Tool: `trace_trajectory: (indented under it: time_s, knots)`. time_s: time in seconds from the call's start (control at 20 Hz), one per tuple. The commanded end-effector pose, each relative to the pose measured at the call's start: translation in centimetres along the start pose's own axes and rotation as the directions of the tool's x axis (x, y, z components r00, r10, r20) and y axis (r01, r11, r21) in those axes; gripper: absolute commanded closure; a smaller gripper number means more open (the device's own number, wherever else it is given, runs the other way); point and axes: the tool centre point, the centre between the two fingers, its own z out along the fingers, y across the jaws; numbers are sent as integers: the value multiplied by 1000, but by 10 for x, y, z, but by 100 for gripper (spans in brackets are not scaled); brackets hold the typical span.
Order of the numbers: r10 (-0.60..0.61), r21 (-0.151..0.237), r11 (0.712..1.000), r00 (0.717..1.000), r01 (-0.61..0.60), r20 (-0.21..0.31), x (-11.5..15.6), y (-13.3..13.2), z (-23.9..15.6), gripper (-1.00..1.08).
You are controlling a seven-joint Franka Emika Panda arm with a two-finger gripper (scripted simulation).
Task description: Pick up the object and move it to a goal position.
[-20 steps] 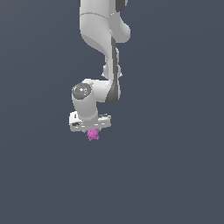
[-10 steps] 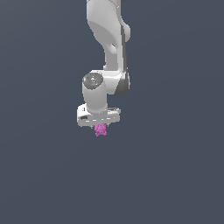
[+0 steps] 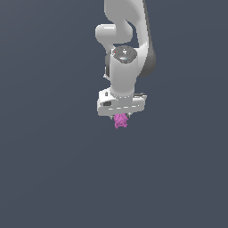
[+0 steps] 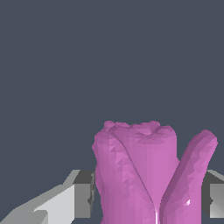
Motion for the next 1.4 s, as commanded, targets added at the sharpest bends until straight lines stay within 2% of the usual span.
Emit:
trace_trajectory:
  time_s: [0.0,0.55,0.75,1.05,1.35]
  knots:
    - [0,-1,1000,1000,0,0,0,-25,-22,108]
    - [0,-1,1000,1000,0,0,4,-130,-115,108]
    - [1,0,1000,1000,-1,0,6,-158,-141,108]
    - [1,1,1000,1000,-1,0,9,-184,-163,108]
    - [1,2,1000,1000,-1,0,11,-191,-169,108]
